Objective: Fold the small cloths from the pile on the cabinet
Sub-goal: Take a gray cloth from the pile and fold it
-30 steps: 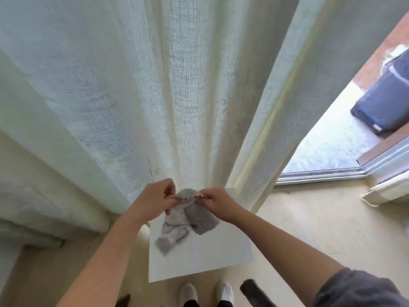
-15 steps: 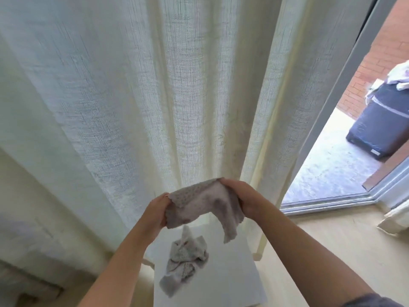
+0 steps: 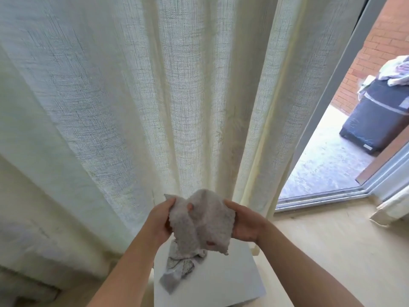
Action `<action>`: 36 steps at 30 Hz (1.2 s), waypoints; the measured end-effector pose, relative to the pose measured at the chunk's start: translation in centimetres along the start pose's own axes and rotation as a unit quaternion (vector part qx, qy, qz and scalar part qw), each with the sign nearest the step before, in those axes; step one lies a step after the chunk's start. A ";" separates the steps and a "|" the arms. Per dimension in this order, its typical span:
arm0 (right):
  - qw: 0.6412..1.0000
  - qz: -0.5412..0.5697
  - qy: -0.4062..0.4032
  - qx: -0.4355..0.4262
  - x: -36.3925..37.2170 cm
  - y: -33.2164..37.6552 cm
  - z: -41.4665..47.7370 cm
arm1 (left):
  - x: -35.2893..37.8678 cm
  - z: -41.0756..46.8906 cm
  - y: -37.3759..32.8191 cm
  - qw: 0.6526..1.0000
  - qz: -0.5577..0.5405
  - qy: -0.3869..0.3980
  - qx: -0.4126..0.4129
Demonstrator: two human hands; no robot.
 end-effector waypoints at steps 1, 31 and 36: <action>0.999 -0.043 -0.014 0.008 -0.2 -0.2 0.2 | -0.3 0.2 0.0 1.000 0.015 -0.010 0.003; 0.874 -0.423 -0.157 -0.181 0.1 7.0 -3.3 | -4.9 -1.4 -6.7 0.903 0.308 0.049 0.296; 0.891 -0.391 -0.148 -0.179 0.5 7.3 -3.3 | -5.2 -1.5 -6.8 0.913 0.272 0.012 0.305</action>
Point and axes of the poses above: each hand's wrist, its own z-axis towards the middle knuckle, its own x-axis out of the palm, y = z × x, the point moved 2 cm from there along z, towards the middle knuckle, and after that the axes turned 3 degrees about -z, right-handed, at the moved point
